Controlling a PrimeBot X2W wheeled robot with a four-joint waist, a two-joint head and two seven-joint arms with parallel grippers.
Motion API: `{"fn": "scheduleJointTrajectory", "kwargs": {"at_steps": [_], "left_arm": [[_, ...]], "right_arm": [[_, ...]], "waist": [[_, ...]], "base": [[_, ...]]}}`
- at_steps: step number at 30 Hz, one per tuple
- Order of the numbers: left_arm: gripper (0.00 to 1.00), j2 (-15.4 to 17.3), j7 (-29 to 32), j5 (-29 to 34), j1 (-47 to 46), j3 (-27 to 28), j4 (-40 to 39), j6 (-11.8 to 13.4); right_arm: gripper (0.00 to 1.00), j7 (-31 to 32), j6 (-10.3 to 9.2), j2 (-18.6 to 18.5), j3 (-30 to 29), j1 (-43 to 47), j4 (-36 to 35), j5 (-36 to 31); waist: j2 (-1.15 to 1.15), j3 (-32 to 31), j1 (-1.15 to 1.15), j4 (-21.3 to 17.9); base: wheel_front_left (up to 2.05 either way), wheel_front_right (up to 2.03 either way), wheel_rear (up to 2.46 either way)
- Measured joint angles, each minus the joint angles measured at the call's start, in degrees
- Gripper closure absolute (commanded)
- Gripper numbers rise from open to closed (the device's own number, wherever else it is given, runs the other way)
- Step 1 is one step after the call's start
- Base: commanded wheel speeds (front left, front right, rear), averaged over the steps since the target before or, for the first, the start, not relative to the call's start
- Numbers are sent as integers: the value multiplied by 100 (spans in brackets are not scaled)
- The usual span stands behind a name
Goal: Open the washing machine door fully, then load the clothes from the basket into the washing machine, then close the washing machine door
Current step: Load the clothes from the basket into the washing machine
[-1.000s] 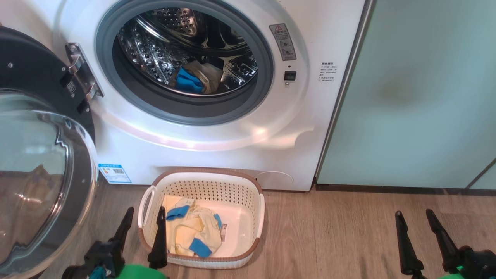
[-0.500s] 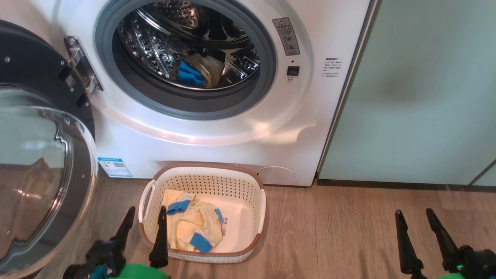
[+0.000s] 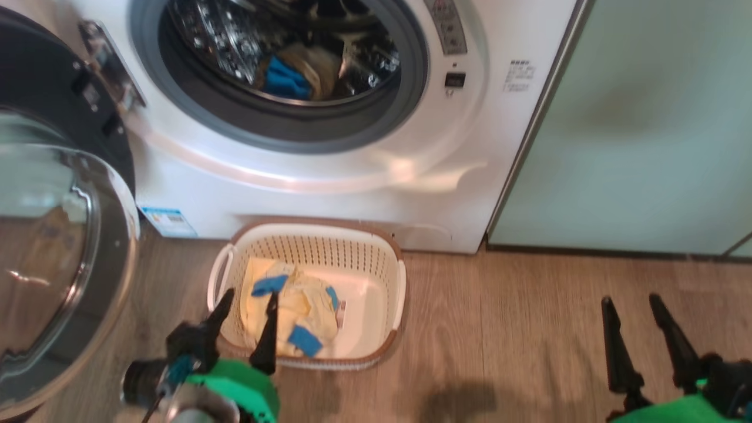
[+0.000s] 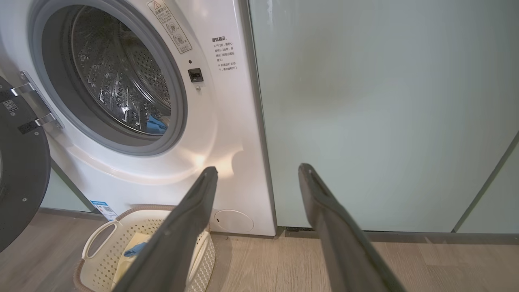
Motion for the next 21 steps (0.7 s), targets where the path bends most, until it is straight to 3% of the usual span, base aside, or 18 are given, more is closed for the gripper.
{"fn": "scheduleJointTrajectory", "kwargs": {"at_steps": [9, 21], "left_arm": [[0, -250, -2, -109, -1275, -180, 1373, -465], [0, -530, 54, -203, -3186, -325, 4086, -975]], "right_arm": [[0, 0, 0, -1, -4, -525, -145, 79], [0, 0, 0, 4, 92, -1406, -314, 302]], "waist": [[0, 744, 1, -85], [0, 2095, 2, -325]], "base": [[0, 0, 0], [0, 0, 0]]}}
